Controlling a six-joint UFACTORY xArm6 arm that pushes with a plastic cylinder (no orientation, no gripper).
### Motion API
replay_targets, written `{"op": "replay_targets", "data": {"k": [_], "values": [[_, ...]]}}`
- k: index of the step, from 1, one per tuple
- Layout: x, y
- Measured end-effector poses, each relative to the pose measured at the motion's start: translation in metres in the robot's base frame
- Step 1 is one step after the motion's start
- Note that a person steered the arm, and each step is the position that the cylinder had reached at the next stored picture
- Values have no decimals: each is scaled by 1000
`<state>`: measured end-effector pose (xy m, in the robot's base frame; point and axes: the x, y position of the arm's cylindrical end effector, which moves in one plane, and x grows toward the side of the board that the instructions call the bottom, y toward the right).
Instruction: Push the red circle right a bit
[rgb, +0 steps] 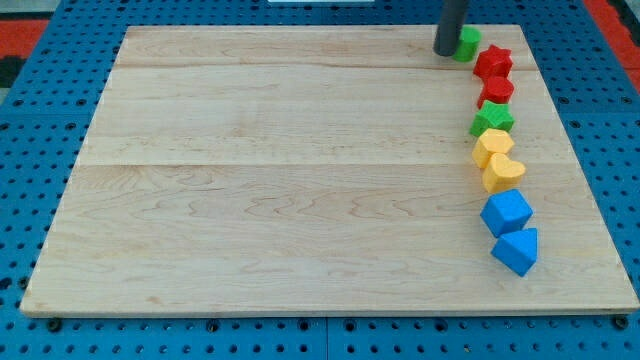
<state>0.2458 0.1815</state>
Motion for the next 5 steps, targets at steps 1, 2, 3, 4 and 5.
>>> {"op": "replay_targets", "data": {"k": [1, 2, 3, 4, 5], "values": [[0, 7], [0, 21], [0, 44], [0, 29], [0, -9]]}}
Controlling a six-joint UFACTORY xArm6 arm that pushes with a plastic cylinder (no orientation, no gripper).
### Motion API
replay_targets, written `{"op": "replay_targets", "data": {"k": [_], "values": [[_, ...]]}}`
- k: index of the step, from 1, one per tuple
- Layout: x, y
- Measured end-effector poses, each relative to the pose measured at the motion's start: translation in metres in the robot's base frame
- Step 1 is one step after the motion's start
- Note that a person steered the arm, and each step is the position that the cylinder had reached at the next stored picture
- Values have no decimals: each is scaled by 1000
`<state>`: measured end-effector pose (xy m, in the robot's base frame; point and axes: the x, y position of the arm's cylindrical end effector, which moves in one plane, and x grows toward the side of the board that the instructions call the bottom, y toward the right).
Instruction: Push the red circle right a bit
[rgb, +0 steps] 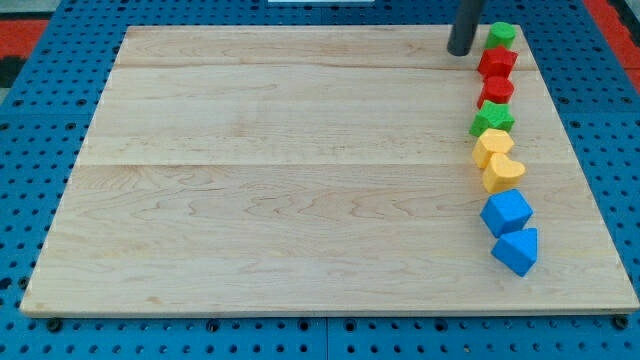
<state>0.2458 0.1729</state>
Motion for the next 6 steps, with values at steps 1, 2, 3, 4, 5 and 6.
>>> {"op": "replay_targets", "data": {"k": [1, 2, 3, 4, 5, 6], "values": [[0, -7], [0, -7], [17, -19], [51, -25], [76, -12], [81, -6]]}}
